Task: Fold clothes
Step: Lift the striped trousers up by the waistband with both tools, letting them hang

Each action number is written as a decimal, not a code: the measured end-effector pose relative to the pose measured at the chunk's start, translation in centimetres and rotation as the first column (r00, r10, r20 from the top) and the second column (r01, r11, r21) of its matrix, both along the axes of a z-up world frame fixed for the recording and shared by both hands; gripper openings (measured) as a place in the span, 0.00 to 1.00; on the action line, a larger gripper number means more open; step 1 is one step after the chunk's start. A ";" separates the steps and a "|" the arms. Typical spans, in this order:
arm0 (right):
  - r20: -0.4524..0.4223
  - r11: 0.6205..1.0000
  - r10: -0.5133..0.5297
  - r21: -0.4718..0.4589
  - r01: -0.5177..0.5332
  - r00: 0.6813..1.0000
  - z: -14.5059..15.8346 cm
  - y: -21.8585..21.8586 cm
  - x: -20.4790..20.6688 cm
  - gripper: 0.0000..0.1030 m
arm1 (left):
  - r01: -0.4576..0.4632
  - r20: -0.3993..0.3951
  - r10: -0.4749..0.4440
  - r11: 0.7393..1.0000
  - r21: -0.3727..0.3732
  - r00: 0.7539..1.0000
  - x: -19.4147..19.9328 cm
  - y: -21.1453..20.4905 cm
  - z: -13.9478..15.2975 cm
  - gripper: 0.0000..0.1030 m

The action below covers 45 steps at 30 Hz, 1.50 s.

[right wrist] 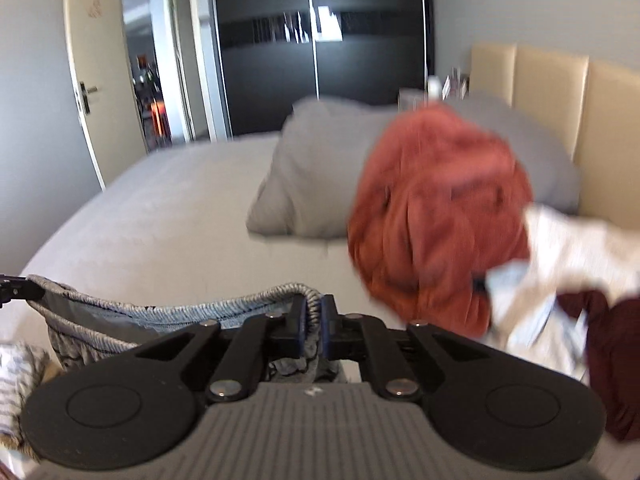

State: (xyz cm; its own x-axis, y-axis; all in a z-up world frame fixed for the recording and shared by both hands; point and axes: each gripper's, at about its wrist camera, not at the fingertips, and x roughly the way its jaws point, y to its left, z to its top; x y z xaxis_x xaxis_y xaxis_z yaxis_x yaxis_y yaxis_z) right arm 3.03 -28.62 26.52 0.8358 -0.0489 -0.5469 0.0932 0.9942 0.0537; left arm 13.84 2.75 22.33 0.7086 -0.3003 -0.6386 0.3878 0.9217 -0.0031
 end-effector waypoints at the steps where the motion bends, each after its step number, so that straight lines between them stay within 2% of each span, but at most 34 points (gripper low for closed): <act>1: 0.037 1.000 0.003 -0.029 -0.002 0.999 2.2 0.5 0.0 0.08 | -0.004 0.028 0.004 1.000 -0.007 1.000 0.0 0.2 2.0 0.07; 6: 0.242 0.978 0.024 -0.205 0.027 0.970 14.5 3.6 -0.8 0.08 | -0.025 0.191 0.041 0.996 -0.085 0.981 -1.4 1.0 12.4 0.03; 7: 0.281 0.972 0.027 -0.231 0.041 0.959 16.9 4.2 -1.1 0.08 | -0.047 0.260 0.067 0.996 -0.081 0.963 -2.0 1.1 14.7 0.00; 9: 0.341 0.961 0.012 -0.265 0.083 0.940 20.8 4.8 -1.7 0.08 | -0.103 0.410 0.122 0.992 -0.068 0.904 -3.4 1.2 19.2 0.00; 10: 0.369 0.956 0.004 -0.275 0.105 0.930 22.7 4.9 -1.9 0.08 | -0.111 0.451 0.143 0.989 -0.097 0.881 -3.9 1.7 21.5 0.00; 12: 0.378 0.964 -0.006 -0.244 0.105 0.926 25.3 4.5 -2.2 0.07 | -0.104 0.443 0.180 0.976 -0.189 0.878 -4.5 2.9 25.1 0.00; 14: 0.357 0.974 -0.009 -0.210 0.089 0.934 27.0 4.1 -2.2 0.07 | -0.058 0.412 0.138 0.978 -0.200 0.901 -4.9 3.1 26.9 0.00; 15: 0.338 0.973 -0.002 -0.218 0.080 0.941 26.5 4.2 -2.0 0.07 | -0.036 0.392 0.113 0.980 -0.198 0.913 -5.0 3.0 26.7 0.00; 18: 0.275 0.967 0.020 -0.249 0.051 0.961 24.3 4.5 -1.6 0.07 | 0.023 0.338 0.039 0.984 -0.176 0.940 -5.1 1.9 24.2 0.00; 22: 0.190 0.966 0.044 -0.259 0.007 0.981 20.6 4.6 -1.1 0.07 | 0.089 0.254 -0.054 0.988 -0.128 0.966 -4.8 0.3 17.5 0.00; 26: 0.138 0.966 0.066 -0.256 -0.029 0.988 17.3 4.5 -0.8 0.07 | 0.191 0.173 -0.168 0.973 -0.131 0.971 -5.5 -0.5 9.5 0.01; 28: 0.123 0.965 0.075 -0.259 -0.040 0.990 16.1 4.6 -0.7 0.07 | 0.236 0.146 -0.214 0.959 -0.155 0.966 -6.0 -0.9 5.7 0.12; 30: 0.109 0.964 0.084 -0.262 -0.052 0.991 14.9 4.7 -0.5 0.07 | 0.273 0.138 -0.252 0.948 -0.163 0.958 -6.7 -1.7 2.0 0.32; 32: 0.098 0.964 0.091 -0.260 -0.063 0.991 14.4 4.7 -0.2 0.07 | 0.313 0.153 -0.291 0.938 -0.150 0.944 -7.7 -2.5 -0.8 0.48; 34: 0.090 0.964 0.105 -0.255 -0.079 0.990 13.9 4.9 -0.1 0.07 | 0.357 0.168 -0.333 0.923 -0.141 0.928 -8.4 -3.6 -3.1 0.49; 37: 0.079 0.959 0.133 -0.263 -0.108 0.988 13.1 5.5 -0.3 0.07 | 0.414 0.186 -0.390 0.904 -0.108 0.902 -9.3 -4.9 -5.7 0.60; 41: 0.057 0.948 0.176 -0.278 -0.154 0.983 12.7 6.7 -0.8 0.07 | 0.489 0.262 -0.470 0.872 -0.010 0.843 -10.1 -6.4 -8.9 0.71; 45: 0.034 0.938 0.211 -0.287 -0.192 0.977 12.5 7.6 -1.7 0.07 | 0.533 0.268 -0.513 0.846 0.001 0.815 -10.4 -7.0 -10.0 0.71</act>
